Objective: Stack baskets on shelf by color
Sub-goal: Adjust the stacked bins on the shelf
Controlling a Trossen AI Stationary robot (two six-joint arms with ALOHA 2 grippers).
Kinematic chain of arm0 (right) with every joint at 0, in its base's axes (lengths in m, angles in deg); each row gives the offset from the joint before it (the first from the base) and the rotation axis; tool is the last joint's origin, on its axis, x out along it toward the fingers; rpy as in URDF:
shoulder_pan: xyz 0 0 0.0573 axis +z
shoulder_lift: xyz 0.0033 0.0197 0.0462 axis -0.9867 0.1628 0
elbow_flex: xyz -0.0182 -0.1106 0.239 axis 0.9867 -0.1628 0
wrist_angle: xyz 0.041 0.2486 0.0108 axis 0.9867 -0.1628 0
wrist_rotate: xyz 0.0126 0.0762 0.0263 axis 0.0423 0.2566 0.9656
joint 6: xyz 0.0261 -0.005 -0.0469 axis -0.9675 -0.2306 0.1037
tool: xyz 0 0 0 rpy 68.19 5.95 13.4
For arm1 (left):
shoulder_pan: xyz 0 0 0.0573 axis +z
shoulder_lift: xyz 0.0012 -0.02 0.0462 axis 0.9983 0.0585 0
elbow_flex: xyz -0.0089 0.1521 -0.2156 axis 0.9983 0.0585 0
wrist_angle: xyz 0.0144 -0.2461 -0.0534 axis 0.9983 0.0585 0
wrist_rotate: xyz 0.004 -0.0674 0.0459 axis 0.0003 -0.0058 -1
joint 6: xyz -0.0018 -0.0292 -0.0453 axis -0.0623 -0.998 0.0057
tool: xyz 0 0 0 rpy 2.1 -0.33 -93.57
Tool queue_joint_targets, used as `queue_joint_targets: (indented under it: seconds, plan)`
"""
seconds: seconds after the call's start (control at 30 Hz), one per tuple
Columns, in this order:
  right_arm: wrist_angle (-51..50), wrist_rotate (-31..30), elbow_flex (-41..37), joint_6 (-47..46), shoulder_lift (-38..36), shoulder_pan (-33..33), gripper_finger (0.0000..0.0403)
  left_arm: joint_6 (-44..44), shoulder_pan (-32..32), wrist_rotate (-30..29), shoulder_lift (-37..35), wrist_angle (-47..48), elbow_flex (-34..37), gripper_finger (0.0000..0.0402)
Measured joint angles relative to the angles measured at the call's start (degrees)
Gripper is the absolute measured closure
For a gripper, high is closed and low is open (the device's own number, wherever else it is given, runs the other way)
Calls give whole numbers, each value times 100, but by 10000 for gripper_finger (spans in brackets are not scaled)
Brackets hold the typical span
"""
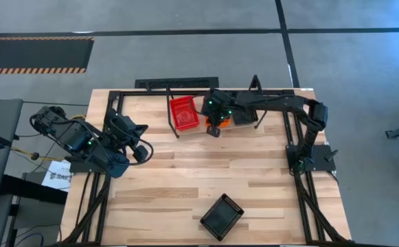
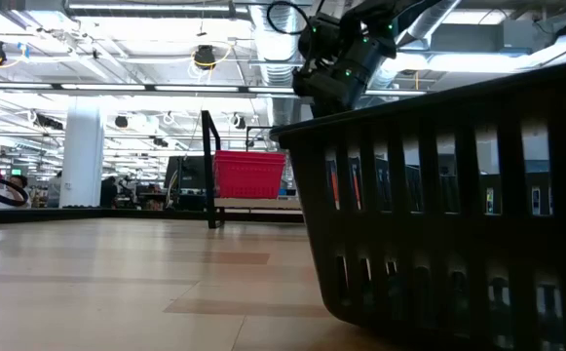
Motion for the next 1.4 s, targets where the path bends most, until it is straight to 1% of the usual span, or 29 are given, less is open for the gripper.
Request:
queue_joint_targets:
  seconds: [0.27,0.37,0.63,0.73,0.9,0.97,1.03,1.17,1.27,1.4]
  plan:
    - [40,0,15,-32,-15,143,403,7,1,0,0,0,0,401]
    - [-140,-4,194,1,-68,171,403,9,2,0,0,0,0,401]
    - [-68,-36,1136,243,-152,225,403,11,2,-4,0,0,0,401]
    - [102,-26,1172,294,-147,299,403,13,0,-4,0,0,0,401]
    - [116,-2,1169,374,-127,396,403,10,0,-7,0,0,0,401]
    - [223,-2,1176,369,-21,419,403,9,2,-7,0,-2,0,401]
    - [121,-2,1163,347,93,425,403,9,2,-7,0,0,0,401]
    - [155,-5,1170,432,482,426,403,6,2,1,0,0,0,401]
    - [339,-31,1167,501,733,423,403,-11,2,46,-2,0,0,401]
    - [555,-48,1181,732,865,345,403,-58,2,46,-2,0,0,401]
